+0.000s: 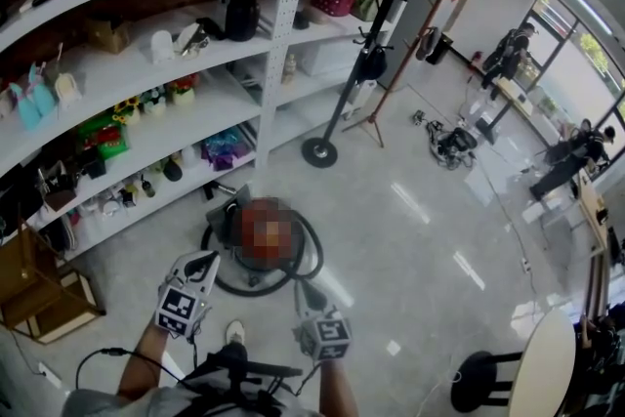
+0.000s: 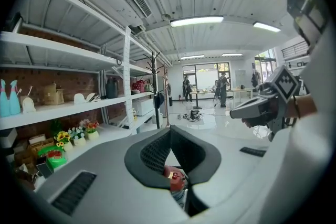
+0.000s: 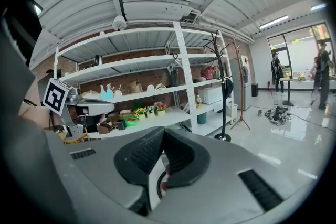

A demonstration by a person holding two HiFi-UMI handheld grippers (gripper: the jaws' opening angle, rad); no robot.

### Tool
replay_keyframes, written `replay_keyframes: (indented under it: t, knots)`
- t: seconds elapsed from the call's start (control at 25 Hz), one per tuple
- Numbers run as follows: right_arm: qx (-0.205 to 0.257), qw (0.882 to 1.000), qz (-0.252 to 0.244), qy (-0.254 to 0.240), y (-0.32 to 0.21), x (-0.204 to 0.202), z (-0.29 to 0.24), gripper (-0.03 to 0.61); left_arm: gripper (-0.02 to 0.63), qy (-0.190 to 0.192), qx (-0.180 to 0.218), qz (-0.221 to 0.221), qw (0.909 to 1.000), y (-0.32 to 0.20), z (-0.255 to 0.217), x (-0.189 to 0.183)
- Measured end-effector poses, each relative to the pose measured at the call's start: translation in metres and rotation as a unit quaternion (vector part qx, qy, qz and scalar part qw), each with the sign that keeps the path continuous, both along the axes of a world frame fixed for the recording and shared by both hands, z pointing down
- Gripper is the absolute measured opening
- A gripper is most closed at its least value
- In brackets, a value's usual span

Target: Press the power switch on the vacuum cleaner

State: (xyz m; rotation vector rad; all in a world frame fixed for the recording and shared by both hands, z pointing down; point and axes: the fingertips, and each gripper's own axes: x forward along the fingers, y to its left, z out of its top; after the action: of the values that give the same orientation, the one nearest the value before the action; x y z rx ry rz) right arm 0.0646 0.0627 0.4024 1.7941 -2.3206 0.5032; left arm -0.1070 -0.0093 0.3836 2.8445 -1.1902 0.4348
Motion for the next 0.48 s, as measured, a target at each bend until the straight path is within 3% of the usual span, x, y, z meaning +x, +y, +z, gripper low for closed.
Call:
replay_keyframes:
  t: [0.48]
  knots:
    - [-0.012,1.0,0.006,0.001,-0.06,-0.012,0.006,0.012,0.008,0.002,-0.011,0.014,0.9998,-0.064,0.01,-0.008]
